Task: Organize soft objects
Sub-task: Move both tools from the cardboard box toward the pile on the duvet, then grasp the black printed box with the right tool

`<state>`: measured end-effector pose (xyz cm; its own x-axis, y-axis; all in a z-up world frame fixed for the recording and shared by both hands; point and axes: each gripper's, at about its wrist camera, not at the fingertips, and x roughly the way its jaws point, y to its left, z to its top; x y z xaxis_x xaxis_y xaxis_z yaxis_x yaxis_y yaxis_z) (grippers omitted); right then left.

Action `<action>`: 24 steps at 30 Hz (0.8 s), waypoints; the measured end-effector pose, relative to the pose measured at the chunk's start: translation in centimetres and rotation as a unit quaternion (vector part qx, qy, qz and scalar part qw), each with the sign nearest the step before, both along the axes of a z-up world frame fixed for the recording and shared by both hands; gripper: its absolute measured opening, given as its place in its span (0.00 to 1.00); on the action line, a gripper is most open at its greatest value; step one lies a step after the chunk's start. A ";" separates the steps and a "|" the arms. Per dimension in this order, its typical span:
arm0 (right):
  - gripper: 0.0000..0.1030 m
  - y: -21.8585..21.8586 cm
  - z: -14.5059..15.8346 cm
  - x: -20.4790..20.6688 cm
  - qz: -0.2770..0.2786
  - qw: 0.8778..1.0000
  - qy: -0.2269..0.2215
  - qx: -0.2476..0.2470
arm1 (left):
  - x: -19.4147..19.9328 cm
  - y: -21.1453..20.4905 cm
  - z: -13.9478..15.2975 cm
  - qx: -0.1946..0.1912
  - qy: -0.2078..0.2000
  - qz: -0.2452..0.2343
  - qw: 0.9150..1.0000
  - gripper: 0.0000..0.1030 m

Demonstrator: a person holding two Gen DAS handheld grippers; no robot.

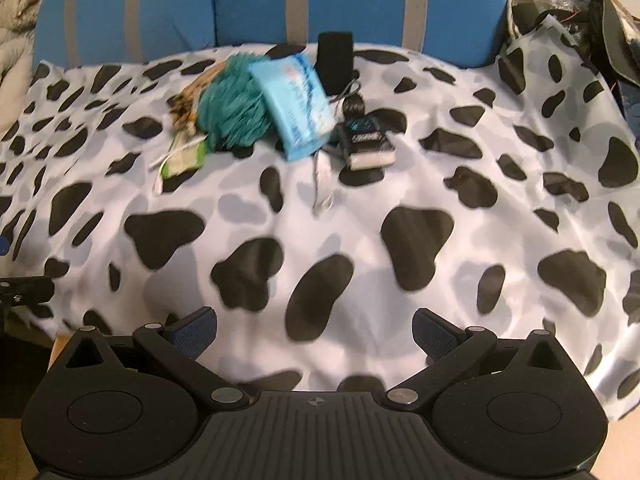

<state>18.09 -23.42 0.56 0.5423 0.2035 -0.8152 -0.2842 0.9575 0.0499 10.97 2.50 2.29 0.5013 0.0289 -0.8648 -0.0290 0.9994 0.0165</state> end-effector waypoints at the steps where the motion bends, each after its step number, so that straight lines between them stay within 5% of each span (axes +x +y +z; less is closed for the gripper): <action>1: 1.00 0.0 -0.1 0.4 -0.001 1.000 -0.005 -0.006 | 0.4 0.2 -0.1 0.001 -0.002 0.001 1.000 1.00; 8: 1.00 0.5 -0.9 3.8 0.025 0.999 -0.022 -0.042 | 3.3 1.0 -0.2 0.016 -0.038 -0.002 0.999 1.00; 17: 1.00 0.0 -1.2 8.7 0.019 0.999 0.004 0.042 | 7.1 1.1 -0.9 0.033 -0.066 -0.023 0.997 1.00; 24: 1.00 -0.5 -1.5 11.9 0.012 0.997 -0.007 0.075 | 7.4 2.1 -1.9 -0.002 -0.054 -0.031 0.998 1.00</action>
